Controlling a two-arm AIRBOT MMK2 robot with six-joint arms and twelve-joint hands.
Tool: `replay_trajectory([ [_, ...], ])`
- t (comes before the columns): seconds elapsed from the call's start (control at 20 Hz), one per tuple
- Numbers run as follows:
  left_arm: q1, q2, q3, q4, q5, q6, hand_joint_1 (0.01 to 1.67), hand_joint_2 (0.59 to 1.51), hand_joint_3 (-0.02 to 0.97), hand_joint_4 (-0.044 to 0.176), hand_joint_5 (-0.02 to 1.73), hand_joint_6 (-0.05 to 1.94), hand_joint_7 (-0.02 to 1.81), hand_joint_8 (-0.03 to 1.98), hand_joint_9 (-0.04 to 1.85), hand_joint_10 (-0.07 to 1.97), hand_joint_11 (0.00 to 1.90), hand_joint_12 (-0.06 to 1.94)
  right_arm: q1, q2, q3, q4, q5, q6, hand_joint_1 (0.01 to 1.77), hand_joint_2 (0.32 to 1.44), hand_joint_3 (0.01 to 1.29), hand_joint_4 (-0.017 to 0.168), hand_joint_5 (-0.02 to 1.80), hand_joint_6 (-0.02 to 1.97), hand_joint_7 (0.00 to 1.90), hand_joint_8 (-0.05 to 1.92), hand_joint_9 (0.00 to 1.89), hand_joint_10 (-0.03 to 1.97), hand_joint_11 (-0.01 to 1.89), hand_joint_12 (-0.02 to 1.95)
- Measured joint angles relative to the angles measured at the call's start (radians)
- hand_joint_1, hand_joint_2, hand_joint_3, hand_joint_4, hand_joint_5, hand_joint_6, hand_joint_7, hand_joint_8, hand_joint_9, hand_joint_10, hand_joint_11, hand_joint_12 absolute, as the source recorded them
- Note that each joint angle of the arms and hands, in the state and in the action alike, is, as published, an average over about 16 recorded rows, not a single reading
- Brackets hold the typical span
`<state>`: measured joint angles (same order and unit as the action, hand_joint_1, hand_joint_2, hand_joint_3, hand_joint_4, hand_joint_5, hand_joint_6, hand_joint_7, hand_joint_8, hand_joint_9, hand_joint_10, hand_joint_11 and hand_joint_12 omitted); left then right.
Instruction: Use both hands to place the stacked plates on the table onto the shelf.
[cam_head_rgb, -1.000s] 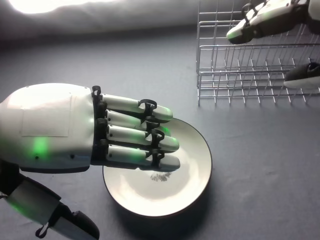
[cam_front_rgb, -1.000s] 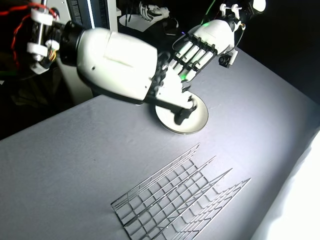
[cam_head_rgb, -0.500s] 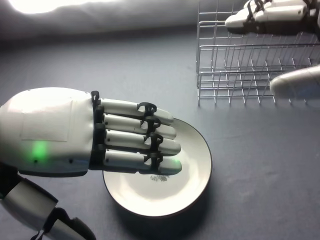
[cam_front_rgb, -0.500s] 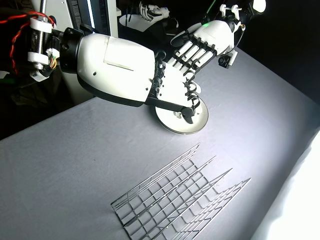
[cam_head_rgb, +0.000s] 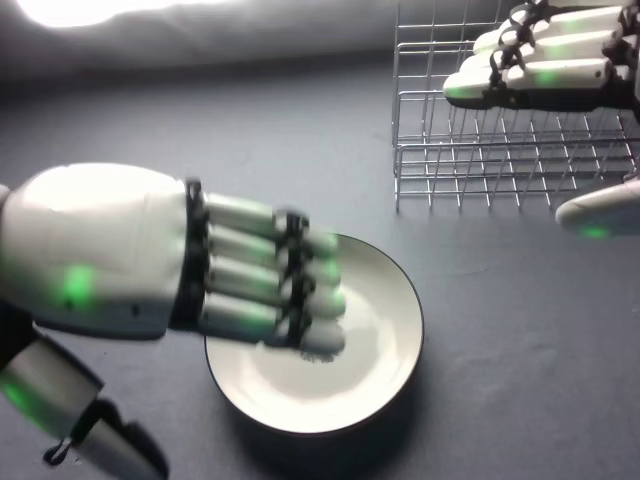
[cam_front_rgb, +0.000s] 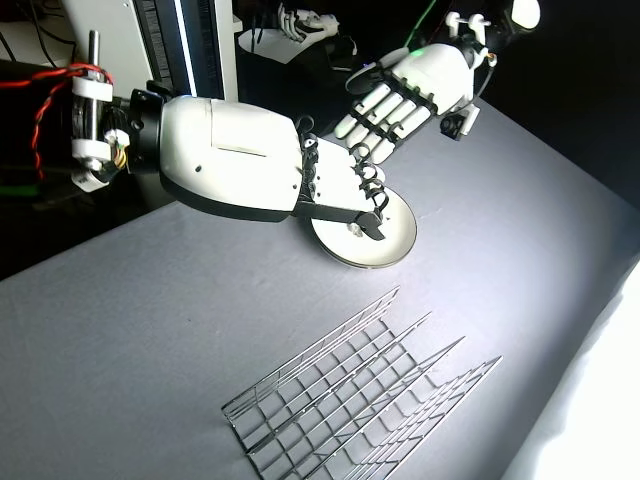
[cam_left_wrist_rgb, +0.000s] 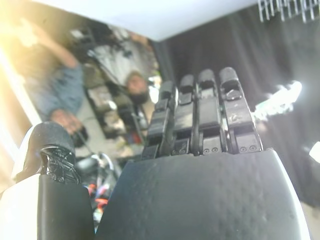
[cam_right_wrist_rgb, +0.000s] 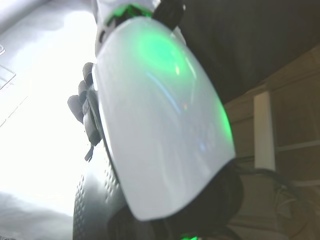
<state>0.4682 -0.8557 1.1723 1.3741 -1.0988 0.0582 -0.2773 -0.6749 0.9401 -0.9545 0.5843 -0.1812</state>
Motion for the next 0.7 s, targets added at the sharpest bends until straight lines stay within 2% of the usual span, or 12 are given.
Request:
replay_trajectory([
  [0.35, -0.005, -0.044, 0.069, 0.121, 0.005, -0.061, 0.02, 1.109, -0.002, -0.002, 0.11, -0.01, 0.12, 0.00, 0.11, 0.01, 0.02, 0.21, -0.008, -0.007, 0.016, -0.010, 0.024, -0.001, 0.02, 1.24, 0.01, 0.004, 0.14, 0.02, 0.22, 0.02, 0.23, 0.02, 0.02, 0.78],
  [0.7, 0.011, -0.061, 0.091, 0.191, 0.083, -0.064, 0.02, 1.109, -0.001, -0.004, 0.09, -0.01, 0.09, 0.00, 0.09, 0.01, 0.02, 0.19, -0.010, -0.007, 0.016, -0.008, 0.025, -0.001, 0.02, 1.24, 0.01, 0.004, 0.15, 0.02, 0.24, 0.02, 0.24, 0.02, 0.02, 0.84],
])
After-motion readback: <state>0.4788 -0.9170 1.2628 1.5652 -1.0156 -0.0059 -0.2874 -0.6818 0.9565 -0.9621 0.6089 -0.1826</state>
